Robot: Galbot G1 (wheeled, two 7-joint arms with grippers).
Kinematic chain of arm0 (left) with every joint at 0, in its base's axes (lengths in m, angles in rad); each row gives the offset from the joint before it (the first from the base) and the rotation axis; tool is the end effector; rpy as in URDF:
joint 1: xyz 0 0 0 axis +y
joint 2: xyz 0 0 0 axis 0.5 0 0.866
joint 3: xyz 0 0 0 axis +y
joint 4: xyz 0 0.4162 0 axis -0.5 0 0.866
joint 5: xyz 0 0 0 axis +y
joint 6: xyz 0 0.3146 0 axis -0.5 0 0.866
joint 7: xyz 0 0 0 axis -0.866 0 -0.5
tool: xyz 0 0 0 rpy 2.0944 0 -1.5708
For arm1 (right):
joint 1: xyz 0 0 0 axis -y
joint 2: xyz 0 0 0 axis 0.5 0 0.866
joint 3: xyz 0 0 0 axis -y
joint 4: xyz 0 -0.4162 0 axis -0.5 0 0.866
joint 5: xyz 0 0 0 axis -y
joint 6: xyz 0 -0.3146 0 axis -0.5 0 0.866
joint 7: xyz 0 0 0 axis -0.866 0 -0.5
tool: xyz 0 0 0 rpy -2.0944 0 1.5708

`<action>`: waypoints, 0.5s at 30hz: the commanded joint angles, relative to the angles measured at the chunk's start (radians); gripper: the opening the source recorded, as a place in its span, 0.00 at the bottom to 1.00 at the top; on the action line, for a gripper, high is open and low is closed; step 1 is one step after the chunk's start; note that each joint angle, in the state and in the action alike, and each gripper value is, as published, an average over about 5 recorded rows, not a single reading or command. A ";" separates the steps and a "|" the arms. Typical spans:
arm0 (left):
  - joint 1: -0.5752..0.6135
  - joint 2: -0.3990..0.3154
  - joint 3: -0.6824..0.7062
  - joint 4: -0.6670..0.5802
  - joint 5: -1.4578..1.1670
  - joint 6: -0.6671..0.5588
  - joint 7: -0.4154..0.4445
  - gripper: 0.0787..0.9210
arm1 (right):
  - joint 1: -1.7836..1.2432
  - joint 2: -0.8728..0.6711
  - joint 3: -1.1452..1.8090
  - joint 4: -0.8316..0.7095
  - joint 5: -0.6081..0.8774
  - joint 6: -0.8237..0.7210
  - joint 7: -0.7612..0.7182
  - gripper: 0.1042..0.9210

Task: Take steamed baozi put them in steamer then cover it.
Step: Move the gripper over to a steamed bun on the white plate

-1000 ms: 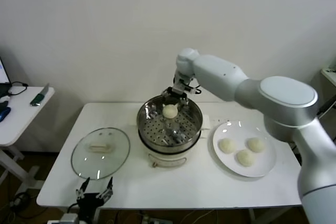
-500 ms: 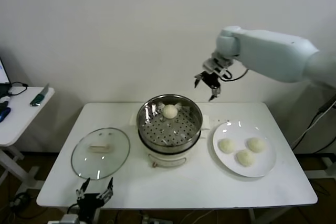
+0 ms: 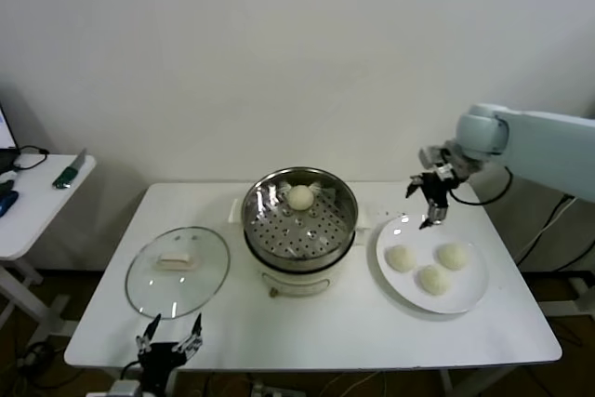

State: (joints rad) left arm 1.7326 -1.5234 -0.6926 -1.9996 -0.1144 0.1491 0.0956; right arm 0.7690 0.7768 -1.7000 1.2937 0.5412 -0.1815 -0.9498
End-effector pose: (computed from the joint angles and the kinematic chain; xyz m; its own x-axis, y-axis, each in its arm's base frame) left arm 0.0393 0.0616 -0.3975 -0.9230 -0.0364 0.3831 -0.0413 0.9991 -0.0045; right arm 0.5525 -0.1897 -0.0511 -0.1671 -0.1508 0.9743 -0.9785 -0.0958 -0.1826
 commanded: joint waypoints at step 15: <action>-0.003 -0.017 -0.010 0.023 0.002 -0.002 0.000 0.88 | -0.428 0.039 0.268 -0.104 -0.201 -0.152 0.106 0.88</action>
State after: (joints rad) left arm 1.7305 -1.5397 -0.7018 -1.9822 -0.1115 0.1474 0.0953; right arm 0.4853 0.7756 -1.5190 1.2544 0.4031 -0.2980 -0.8675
